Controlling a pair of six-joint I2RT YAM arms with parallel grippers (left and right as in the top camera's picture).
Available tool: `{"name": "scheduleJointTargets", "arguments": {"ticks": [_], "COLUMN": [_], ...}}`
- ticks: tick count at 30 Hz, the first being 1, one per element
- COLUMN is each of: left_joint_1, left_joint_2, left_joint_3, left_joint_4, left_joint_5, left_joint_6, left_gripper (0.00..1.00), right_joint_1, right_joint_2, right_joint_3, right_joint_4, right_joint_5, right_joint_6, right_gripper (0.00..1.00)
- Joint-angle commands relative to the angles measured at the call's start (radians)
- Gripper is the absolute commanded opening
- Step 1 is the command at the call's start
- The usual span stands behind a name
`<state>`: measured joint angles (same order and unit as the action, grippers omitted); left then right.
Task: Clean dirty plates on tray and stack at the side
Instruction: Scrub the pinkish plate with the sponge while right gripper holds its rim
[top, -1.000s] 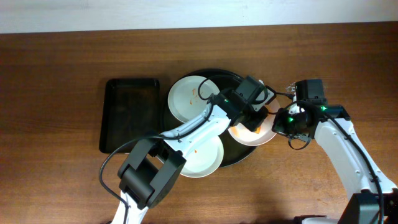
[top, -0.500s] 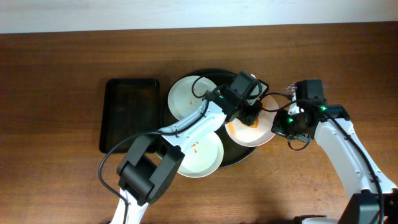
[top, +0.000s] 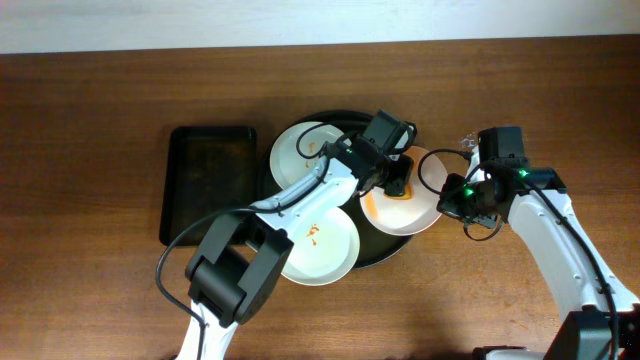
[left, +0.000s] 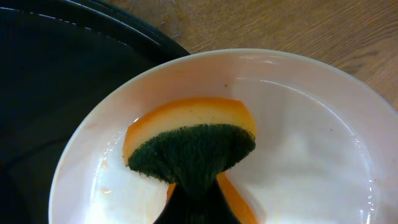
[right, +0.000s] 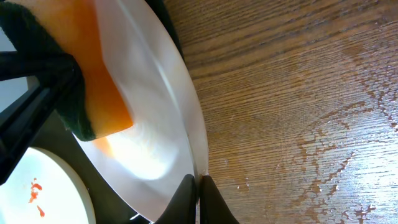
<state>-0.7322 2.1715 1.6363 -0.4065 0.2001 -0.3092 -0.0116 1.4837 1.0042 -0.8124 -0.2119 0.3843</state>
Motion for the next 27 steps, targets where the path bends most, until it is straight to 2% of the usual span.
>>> {"name": "scheduleJointTargets", "arguments": {"ticks": [1,5,10,11,12,13,18,20,22,27], "left_joint_1": [0.005,0.008,0.031,0.031,0.030,0.030,0.018,0.005,-0.005,-0.014], "left_joint_2": [0.022,0.022,0.010,0.004,0.001,0.000,-0.001,-0.001,0.000,0.019], "left_joint_3": [0.002,0.002,0.027,0.040,0.050,0.055,0.059,0.059,0.059,0.058], "left_joint_4": [-0.046,-0.156,-0.175,-0.174,-0.173,-0.173,-0.174,-0.176,-0.180,-0.182], "left_joint_5": [-0.061,-0.060,-0.058,-0.042,-0.007,0.013,0.059,0.054,0.035,0.035], "left_joint_6": [-0.016,-0.016,-0.015,-0.008,0.014,0.020,0.119,0.147,0.147,0.147], "left_gripper": [0.00,0.00,0.00,0.00,0.00,0.00,0.00,0.00,0.00,0.00], "right_joint_1": [-0.005,-0.005,-0.005,-0.005,-0.005,-0.005,-0.005,-0.005,-0.005,-0.005], "right_joint_2": [-0.021,-0.021,-0.021,-0.021,-0.021,-0.021,-0.002,0.031,0.069,0.110], "right_joint_3": [0.029,0.029,0.029,0.029,0.029,0.029,0.028,0.028,0.028,0.028], "right_joint_4": [-0.004,-0.003,-0.004,-0.005,-0.004,-0.003,0.010,0.017,0.022,0.031], "right_joint_5": [-0.024,-0.024,-0.018,0.011,0.032,0.053,0.097,0.093,0.089,0.089], "right_joint_6": [-0.001,-0.001,-0.001,-0.001,-0.001,-0.001,-0.001,-0.001,-0.001,-0.001], "right_gripper": [0.04,0.04,0.04,0.11,0.42,0.51,0.52,0.47,0.36,0.35]}}
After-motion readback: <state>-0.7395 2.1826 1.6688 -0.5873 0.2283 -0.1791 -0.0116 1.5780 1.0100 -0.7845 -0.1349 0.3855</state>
